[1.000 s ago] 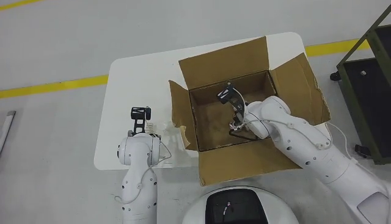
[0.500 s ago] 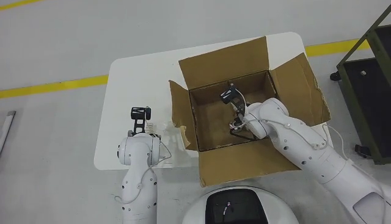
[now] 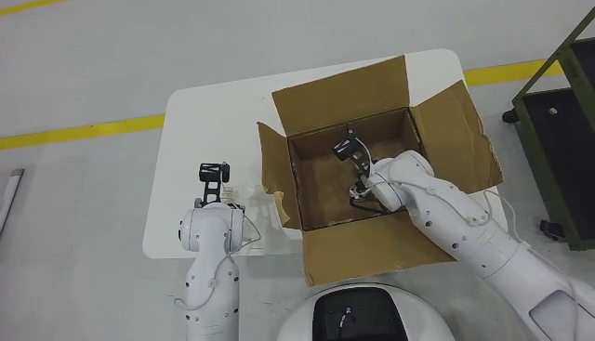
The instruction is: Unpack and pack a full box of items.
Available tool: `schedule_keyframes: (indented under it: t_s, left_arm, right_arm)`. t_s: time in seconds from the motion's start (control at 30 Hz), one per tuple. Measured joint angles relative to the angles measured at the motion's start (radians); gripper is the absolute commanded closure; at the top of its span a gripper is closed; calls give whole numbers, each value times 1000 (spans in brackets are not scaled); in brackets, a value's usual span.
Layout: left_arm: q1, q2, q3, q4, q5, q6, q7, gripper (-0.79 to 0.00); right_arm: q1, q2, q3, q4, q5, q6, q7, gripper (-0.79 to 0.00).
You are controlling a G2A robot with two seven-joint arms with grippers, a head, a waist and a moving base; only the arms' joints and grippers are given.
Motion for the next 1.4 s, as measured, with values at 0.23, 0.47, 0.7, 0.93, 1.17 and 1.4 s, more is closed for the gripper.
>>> schedule_keyframes:
  t_s: [0.23, 0.47, 0.7, 0.93, 1.17, 1.4]
  left_arm:
    - [0, 0, 0, 0, 0, 0, 0, -785]
    - [0, 0, 0, 0, 0, 0, 0, -785]
    - [0, 0, 0, 0, 0, 0, 0, -785]
    - [0, 0, 0, 0, 0, 0, 0, -785]
    - [0, 0, 0, 0, 0, 0, 0, -785]
    - [0, 0, 0, 0, 0, 0, 0, -785]
  right_arm:
    - [3, -12, 0, 21, -4, -7, 0, -360]
    - [9, -24, 1, 39, -7, -12, 4, -111]
    - [8, -29, 30, -4, -12, -5, 0, 0]
    - [-39, -11, 129, -204, 1, -10, 5, 0]
    - [-153, 20, 315, -487, 36, 10, -27, 0]
    - [-294, 41, 476, -701, 16, 34, -99, 0]
